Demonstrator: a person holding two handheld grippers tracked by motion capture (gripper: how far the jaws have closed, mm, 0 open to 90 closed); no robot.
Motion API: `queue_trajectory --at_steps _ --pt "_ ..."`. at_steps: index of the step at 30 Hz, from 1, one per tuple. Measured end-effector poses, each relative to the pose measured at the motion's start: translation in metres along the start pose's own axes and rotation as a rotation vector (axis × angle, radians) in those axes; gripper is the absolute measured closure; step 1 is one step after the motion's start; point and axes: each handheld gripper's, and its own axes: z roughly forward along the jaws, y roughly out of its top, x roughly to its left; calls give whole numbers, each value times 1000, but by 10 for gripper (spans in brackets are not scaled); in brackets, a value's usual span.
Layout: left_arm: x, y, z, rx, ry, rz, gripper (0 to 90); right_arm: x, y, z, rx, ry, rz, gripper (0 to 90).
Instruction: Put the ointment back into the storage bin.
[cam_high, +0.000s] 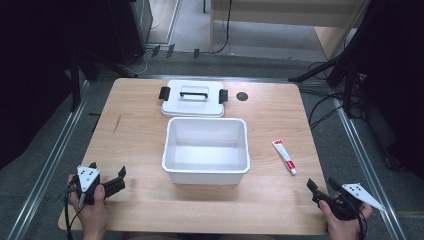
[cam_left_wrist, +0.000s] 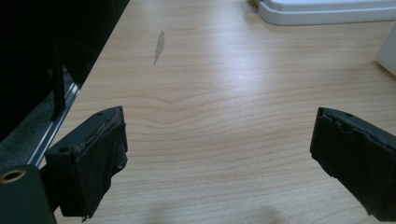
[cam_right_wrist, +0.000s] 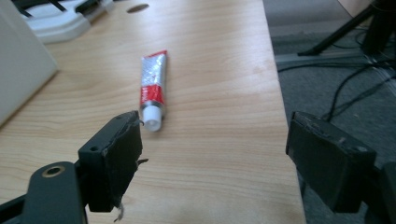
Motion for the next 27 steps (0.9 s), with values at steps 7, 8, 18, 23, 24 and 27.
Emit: queue_trajectory --at_steps 7,8,18,23,24,27 --pt "0 -1 -2 -6 -8 1 43 0 13 10 147 -55 3 222" --pt "0 -1 -2 -5 -8 4 44 1 16 11 165 -55 -9 223" --pt "1 -1 -2 -3 -15 -3 43 25 54 26 393 -106 -188 217" --pt "1 0 -1 5 -20 -5 43 37 71 38 556 -100 -253 203" --pt "1 0 -1 4 -21 -8 43 43 77 43 618 -96 -285 202" --pt "2 0 -1 6 -25 -10 44 52 84 51 704 -99 -316 198"
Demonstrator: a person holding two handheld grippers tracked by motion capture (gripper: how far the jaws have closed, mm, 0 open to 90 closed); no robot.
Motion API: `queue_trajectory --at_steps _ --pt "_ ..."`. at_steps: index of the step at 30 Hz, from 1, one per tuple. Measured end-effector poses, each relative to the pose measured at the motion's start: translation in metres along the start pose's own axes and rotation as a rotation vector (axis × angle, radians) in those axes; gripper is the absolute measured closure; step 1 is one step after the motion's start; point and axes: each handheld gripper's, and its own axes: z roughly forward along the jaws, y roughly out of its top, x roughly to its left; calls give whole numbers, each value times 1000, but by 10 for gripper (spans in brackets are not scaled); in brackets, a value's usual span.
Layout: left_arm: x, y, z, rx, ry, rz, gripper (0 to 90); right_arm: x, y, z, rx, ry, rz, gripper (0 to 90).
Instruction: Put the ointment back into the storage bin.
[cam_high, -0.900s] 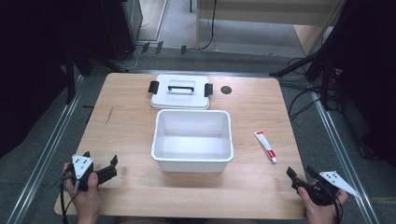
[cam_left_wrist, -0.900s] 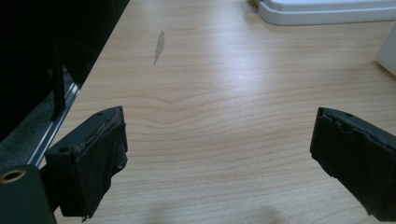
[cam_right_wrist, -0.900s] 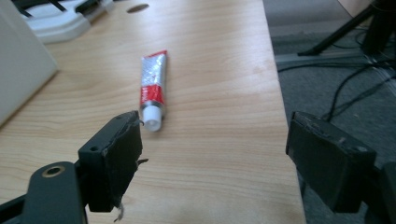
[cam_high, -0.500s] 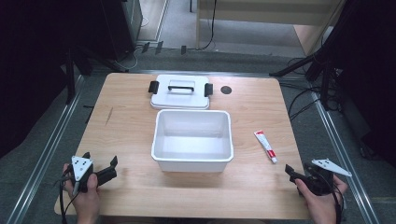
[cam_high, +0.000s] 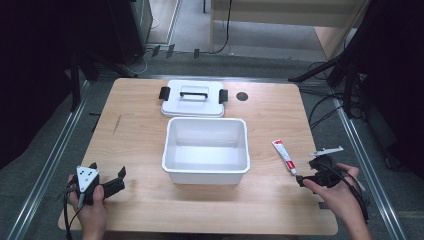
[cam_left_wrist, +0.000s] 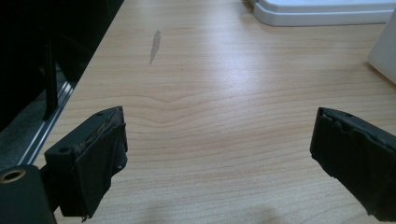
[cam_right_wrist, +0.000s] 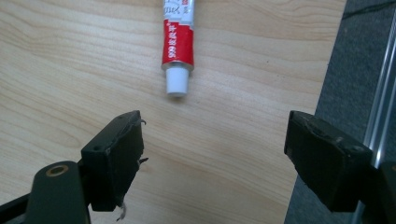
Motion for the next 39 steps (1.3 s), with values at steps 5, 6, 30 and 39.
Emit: queue_trajectory --at_steps 5,6,30,39 --pt "0 0 1 9 -2 3 44 5 16 2 110 -14 -42 194" --pt "0 0 1 9 -1 4 44 6 23 4 157 -12 -55 196" --pt "-1 0 1 4 -9 2 44 13 84 39 375 25 -70 336" --pt "-2 0 1 10 -2 12 58 16 94 50 416 44 -75 450"
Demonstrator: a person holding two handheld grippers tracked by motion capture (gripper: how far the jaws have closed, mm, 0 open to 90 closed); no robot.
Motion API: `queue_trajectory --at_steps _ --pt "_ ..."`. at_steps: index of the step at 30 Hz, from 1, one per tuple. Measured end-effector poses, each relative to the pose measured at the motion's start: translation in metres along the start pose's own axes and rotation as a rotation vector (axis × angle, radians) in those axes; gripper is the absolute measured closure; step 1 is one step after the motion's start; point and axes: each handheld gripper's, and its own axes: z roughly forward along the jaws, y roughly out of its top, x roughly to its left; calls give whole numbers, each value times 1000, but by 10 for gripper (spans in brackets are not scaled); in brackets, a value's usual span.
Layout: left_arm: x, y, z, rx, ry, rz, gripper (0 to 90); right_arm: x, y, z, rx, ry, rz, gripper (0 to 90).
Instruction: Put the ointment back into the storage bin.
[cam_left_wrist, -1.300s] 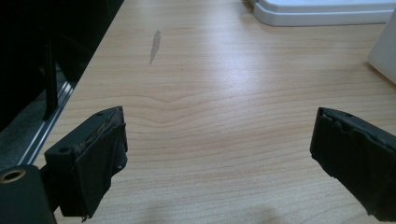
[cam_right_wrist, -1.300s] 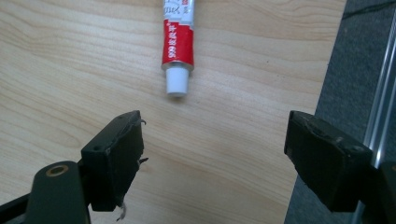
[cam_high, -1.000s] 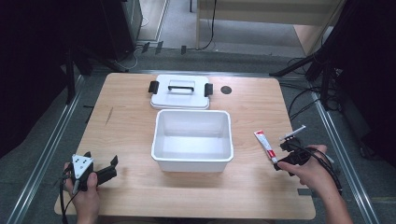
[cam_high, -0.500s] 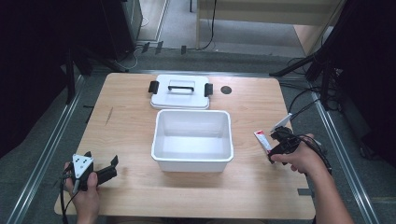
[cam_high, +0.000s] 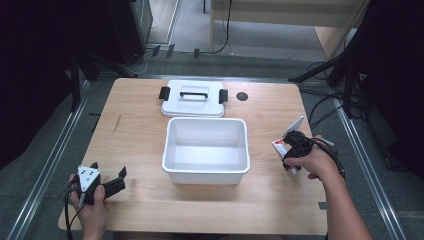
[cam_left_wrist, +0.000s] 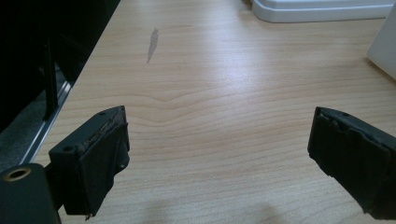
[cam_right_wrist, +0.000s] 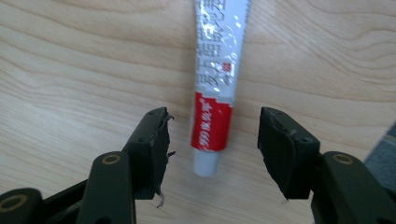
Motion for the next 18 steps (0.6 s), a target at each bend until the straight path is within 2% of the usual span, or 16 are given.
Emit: queue_trajectory --at_steps 1,6,10,18 --pt "0 0 0 0 0 0 58 1 2 0 -7 12 7 458" --pt "0 0 0 -1 -1 -2 58 0 9 1 3 11 31 483" --pt "0 0 0 1 -1 -1 58 1 15 1 -5 10 25 514" --pt "0 0 0 0 0 -1 58 2 22 5 7 7 45 582"
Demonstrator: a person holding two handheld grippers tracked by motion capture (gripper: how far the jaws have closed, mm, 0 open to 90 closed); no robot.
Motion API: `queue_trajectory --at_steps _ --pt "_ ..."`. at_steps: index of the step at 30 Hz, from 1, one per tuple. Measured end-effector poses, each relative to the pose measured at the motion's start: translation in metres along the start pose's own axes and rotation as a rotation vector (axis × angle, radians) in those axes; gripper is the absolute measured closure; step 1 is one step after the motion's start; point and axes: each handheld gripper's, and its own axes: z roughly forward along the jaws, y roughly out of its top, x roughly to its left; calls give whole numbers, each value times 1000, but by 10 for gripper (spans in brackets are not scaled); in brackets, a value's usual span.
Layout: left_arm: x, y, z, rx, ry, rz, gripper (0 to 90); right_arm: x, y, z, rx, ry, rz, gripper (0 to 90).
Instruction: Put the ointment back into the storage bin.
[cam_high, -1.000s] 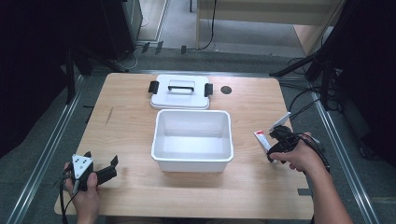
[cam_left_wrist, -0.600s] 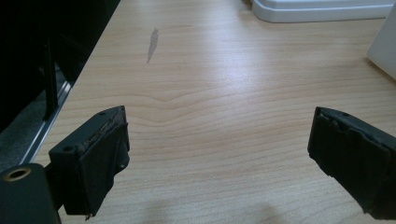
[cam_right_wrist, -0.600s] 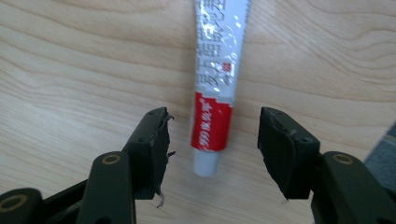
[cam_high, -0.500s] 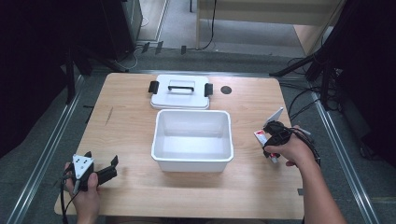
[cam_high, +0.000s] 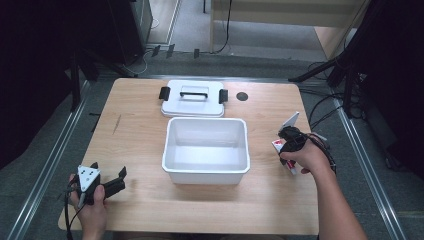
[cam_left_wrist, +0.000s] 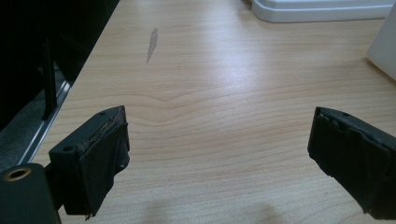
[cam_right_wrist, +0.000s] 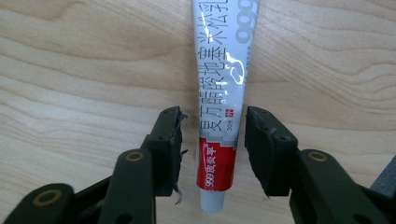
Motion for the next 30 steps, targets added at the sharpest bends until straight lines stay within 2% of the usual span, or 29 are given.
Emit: queue_trajectory --at_steps 9,30 --pt "0 0 0 4 -2 2 58 -4 4 1 2 10 14 697" --pt "0 0 1 11 -6 -1 58 0 9 4 10 -4 -8 720"
